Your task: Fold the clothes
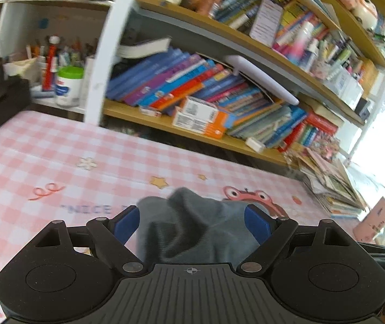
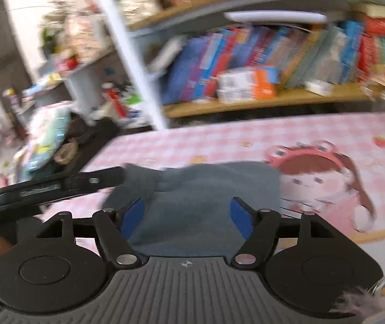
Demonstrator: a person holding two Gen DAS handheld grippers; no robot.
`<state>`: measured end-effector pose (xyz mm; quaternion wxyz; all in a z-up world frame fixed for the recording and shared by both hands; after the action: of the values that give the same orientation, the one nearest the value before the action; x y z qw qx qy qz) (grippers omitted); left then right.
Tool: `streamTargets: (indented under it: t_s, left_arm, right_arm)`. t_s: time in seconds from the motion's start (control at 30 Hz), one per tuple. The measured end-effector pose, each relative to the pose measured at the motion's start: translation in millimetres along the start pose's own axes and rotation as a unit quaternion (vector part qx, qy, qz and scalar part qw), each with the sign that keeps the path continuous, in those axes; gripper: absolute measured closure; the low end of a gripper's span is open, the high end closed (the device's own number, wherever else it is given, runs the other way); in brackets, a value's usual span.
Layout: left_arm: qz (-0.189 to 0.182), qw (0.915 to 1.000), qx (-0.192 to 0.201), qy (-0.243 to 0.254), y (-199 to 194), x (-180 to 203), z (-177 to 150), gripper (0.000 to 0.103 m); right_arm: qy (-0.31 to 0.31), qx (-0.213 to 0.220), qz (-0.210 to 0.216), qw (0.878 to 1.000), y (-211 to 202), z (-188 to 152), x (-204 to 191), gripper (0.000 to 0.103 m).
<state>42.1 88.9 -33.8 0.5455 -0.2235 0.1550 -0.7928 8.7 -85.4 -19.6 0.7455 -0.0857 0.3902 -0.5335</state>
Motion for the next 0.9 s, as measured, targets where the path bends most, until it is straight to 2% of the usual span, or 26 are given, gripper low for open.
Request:
streamTargets:
  t_s: [0.2,0.23,0.27,0.3,0.37,0.4,0.47,0.57,0.6,0.63,0.67,0.7,0.73,0.77,0.8,0.9]
  left_arm:
    - [0.006,0.9998,-0.019,-0.003,17.1,7.3,-9.8,0.019]
    - [0.004,0.9997,-0.024,-0.005,18.9,7.2,-11.8,0.025]
    - [0.001,0.9995,-0.030,-0.010,20.5,6.4,-13.8,0.038]
    - [-0.004,0.9990,-0.039,-0.019,21.6,4.7,-15.8,0.046]
    - [-0.015,0.9983,-0.047,-0.030,19.2,2.1,-17.2,0.088]
    - [-0.022,0.9986,-0.040,-0.028,14.5,2.1,-14.3,0.091]
    - [-0.036,0.9991,0.007,-0.021,-5.0,2.7,-1.6,0.092]
    - [-0.063,0.9925,0.094,-0.046,-38.5,0.4,19.6,0.093]
    - [-0.056,0.9916,0.096,-0.065,-40.2,-6.3,19.3,0.093]
    - [-0.043,0.9916,0.084,-0.089,-36.4,-15.6,13.3,0.092]
    - [-0.030,0.9917,0.051,-0.114,-26.1,-26.5,0.6,0.092]
    - [-0.015,0.9899,0.002,-0.141,-12.4,-37.3,-17.2,0.092]
    - [0.000,0.9855,-0.042,-0.164,-0.8,-46.4,-35.2,0.091]
    - [0.015,0.9797,-0.078,-0.184,8.2,-53.2,-53.4,0.083]
    - [0.024,0.9749,-0.095,-0.200,12.7,-58.1,-65.1,0.081]
    - [0.027,0.9750,-0.079,-0.206,7.9,-58.2,-59.3,0.068]
  right_arm:
    - [0.093,-0.025,-0.053,0.994,9.4,2.0,62.4,0.034]
    - [0.105,-0.032,-0.055,0.992,11.6,0.0,69.0,0.034]
    - [0.116,-0.040,-0.057,0.991,14.1,-1.9,74.7,0.034]
    - [0.125,-0.046,-0.058,0.989,16.9,-3.5,78.3,0.034]
    - [0.138,-0.057,-0.059,0.987,22.4,-6.3,83.0,0.034]
    - [0.145,-0.063,-0.059,0.986,25.1,-7.7,85.3,0.034]
    - [0.151,-0.068,-0.058,0.984,28.7,-8.3,86.4,0.034]
    - [0.150,-0.066,-0.051,0.985,30.9,-6.4,83.7,0.034]
    - [0.148,-0.065,-0.047,0.986,31.2,-5.6,82.0,0.033]
    - [0.146,-0.066,-0.044,0.986,31.7,-5.5,80.7,0.032]
    - [0.143,-0.069,-0.043,0.986,32.9,-5.6,79.8,0.032]
    - [0.142,-0.073,-0.044,0.986,34.6,-6.3,79.6,0.032]
    - [0.141,-0.078,-0.047,0.986,36.4,-7.8,79.6,0.032]
    - [0.141,-0.083,-0.049,0.985,38.1,-9.3,79.7,0.032]
    - [0.141,-0.087,-0.050,0.985,39.6,-10.6,79.6,0.032]
    - [0.139,-0.094,-0.050,0.985,42.3,-12.7,78.5,0.032]
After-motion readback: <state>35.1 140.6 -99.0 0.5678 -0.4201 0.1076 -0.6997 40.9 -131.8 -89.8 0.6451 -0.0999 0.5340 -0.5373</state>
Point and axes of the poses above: each gripper's, at about its wrist camera, not at the fingertips, and y roughly the way its jaws point, x to its right, z to its top, the point moved 9 cm from there along y, roughly the way its jaws point, and after that the axes turned 12 degrees about y, right-handed, at the moved point
